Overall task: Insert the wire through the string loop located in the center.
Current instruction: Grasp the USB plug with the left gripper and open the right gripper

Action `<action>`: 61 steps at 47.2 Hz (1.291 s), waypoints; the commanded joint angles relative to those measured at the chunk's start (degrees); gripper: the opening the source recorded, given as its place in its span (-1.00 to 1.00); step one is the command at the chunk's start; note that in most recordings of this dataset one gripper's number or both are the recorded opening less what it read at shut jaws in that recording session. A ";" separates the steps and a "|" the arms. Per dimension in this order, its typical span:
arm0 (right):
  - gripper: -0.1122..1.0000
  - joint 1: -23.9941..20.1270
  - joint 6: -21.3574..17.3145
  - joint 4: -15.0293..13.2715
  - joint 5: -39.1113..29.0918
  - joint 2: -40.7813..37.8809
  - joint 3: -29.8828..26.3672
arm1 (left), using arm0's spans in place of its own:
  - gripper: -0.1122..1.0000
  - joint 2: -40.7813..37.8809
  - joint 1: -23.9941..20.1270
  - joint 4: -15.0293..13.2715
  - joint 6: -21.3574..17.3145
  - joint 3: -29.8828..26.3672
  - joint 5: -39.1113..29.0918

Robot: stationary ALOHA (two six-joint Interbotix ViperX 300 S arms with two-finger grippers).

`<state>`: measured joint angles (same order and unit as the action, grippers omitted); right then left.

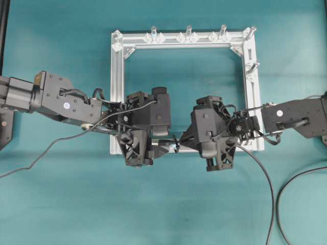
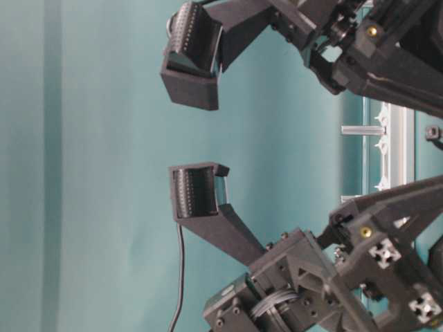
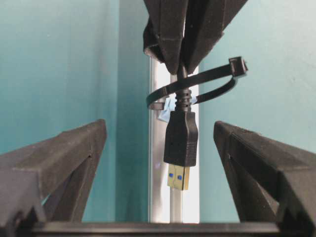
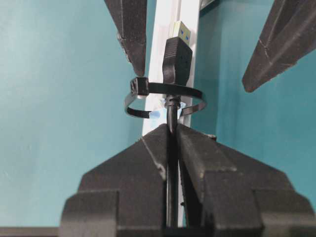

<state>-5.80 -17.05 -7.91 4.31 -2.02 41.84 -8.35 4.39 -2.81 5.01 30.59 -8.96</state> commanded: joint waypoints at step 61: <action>-0.68 0.00 0.09 -0.09 2.37 0.70 -1.05 | -0.43 0.70 2.02 0.18 -1.23 0.44 0.09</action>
<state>-5.89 -17.05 -7.91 6.06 -2.02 41.75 -8.35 5.98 -2.81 4.31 31.29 -8.70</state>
